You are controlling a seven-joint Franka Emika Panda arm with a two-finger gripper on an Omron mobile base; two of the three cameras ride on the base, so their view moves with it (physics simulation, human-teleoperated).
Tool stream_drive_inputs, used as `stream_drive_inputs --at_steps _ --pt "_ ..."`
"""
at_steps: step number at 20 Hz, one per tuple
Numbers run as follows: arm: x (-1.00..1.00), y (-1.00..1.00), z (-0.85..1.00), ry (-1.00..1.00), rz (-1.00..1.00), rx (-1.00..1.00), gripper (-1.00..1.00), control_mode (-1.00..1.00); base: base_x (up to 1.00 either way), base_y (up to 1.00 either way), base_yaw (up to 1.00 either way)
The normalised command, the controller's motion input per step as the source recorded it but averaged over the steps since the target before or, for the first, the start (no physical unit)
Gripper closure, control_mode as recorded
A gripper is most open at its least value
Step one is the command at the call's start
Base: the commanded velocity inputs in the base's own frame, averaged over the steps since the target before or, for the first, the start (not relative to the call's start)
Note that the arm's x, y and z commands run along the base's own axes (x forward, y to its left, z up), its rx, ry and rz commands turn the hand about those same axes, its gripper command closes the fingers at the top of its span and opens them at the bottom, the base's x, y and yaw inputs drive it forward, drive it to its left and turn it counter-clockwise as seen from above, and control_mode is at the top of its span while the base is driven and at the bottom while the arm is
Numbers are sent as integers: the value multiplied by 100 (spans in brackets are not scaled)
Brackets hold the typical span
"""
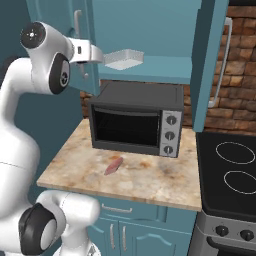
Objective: Retrieve the tupperware from the cabinet, then place the raw meat into the tupperware to avoid contamination.
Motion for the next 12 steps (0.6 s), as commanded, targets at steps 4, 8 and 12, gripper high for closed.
stream_drive_inputs --at_steps 4,8,12 --pt "-43 9 -3 15 -2 -3 100 -100 0 0 0" --pt "-27 12 -5 13 -1 -3 -100 -100 0 0 0" --pt "-8 7 -2 5 0 -1 -100 -100 0 0 0"
